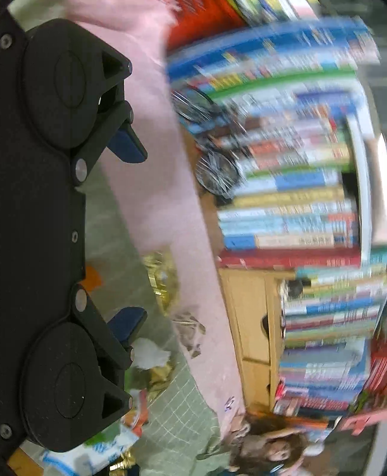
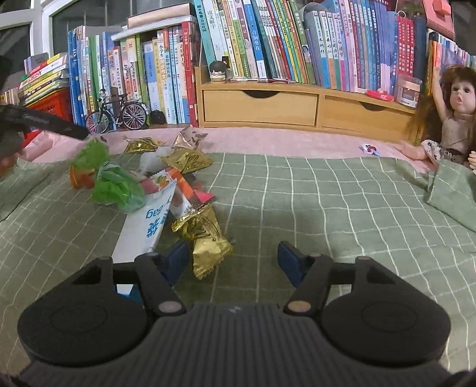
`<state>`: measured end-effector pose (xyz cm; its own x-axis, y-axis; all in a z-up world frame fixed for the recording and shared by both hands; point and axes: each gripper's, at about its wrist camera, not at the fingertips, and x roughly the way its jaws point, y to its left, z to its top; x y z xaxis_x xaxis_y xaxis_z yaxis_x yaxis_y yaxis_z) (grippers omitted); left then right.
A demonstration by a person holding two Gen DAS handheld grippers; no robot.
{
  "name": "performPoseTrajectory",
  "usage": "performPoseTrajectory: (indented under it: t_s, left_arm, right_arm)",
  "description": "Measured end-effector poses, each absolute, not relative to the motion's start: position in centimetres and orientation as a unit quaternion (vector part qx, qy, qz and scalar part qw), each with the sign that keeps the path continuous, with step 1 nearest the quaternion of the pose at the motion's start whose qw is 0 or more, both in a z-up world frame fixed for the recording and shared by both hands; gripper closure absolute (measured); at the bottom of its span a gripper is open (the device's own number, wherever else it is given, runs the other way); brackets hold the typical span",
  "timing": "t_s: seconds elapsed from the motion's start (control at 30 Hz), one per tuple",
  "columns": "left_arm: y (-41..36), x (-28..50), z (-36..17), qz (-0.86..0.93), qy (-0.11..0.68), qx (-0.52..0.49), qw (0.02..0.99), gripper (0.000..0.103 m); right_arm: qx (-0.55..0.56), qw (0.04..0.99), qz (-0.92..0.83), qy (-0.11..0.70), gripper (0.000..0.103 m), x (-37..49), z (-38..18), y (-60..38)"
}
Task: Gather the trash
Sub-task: 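Grasp a gold foil wrapper with the right gripper while the left grasps a gold foil packet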
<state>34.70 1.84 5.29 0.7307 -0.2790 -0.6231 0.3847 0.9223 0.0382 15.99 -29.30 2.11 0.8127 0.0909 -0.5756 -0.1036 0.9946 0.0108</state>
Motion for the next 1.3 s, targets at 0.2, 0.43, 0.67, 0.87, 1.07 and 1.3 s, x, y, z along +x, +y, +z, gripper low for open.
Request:
performPoseTrajectory:
  t_s: [0.2, 0.43, 0.67, 0.87, 1.07, 1.3]
  left_arm:
    - [-1.1, 38.3, 2.9, -0.245, 0.296, 0.11, 0.917, 0.001]
    - [-2.8, 41.0, 1.1, -0.267, 0.318, 0.081, 0.906, 0.001]
    - [-3.1, 41.5, 0.3, -0.289, 0.323, 0.057, 0.9, 0.005]
    - [-3.3, 42.4, -0.3, -0.292, 0.355, 0.054, 0.886, 0.034]
    - [-2.7, 41.9, -0.5, -0.271, 0.333, 0.061, 0.901, 0.074]
    - [-3.1, 41.5, -0.2, -0.282, 0.323, 0.087, 0.899, 0.042]
  right_arm:
    - [-0.044, 0.956, 0.062, 0.284, 0.027, 15.7, 2.6, -28.5]
    - [-0.053, 0.955, 0.087, 0.278, 0.03, 16.1, 2.6, -27.7]
    - [-0.05, 0.95, 0.114, 0.285, 0.053, 16.4, 2.3, -27.5]
    - [-0.051, 0.948, 0.119, 0.292, 0.055, 16.6, 2.1, -27.4]
    - [-0.051, 0.947, 0.12, 0.295, 0.063, 16.8, 2.1, -27.4]
    - [-0.054, 0.947, 0.119, 0.294, 0.06, 16.7, 2.1, -27.3]
